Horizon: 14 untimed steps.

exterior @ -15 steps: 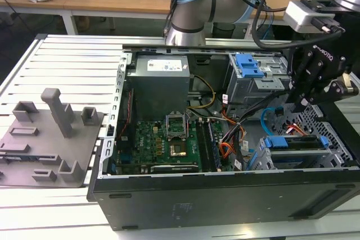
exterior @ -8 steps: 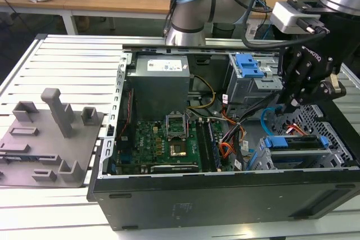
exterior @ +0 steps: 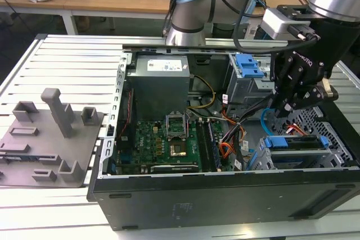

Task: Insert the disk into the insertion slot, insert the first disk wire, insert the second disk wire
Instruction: 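Insert the second disk wire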

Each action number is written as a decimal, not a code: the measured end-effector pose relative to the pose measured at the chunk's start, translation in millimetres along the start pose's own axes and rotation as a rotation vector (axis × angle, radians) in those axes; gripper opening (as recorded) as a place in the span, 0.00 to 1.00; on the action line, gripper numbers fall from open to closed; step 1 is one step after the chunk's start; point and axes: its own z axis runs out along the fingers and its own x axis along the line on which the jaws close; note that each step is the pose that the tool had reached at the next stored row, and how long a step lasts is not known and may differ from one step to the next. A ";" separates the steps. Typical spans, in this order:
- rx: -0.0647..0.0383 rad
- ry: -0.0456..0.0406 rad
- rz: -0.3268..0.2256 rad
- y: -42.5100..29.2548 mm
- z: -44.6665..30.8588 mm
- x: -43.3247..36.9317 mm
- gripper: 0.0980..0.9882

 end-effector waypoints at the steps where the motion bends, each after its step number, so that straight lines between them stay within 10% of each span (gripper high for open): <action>1: 0.000 -0.0001 -0.001 0.0 0.1 0.0 0.23; 4: 0.000 0.0000 -0.003 0.0 0.1 0.0 0.07; 14: 0.000 0.0002 -0.007 0.4 0.2 2.4 0.07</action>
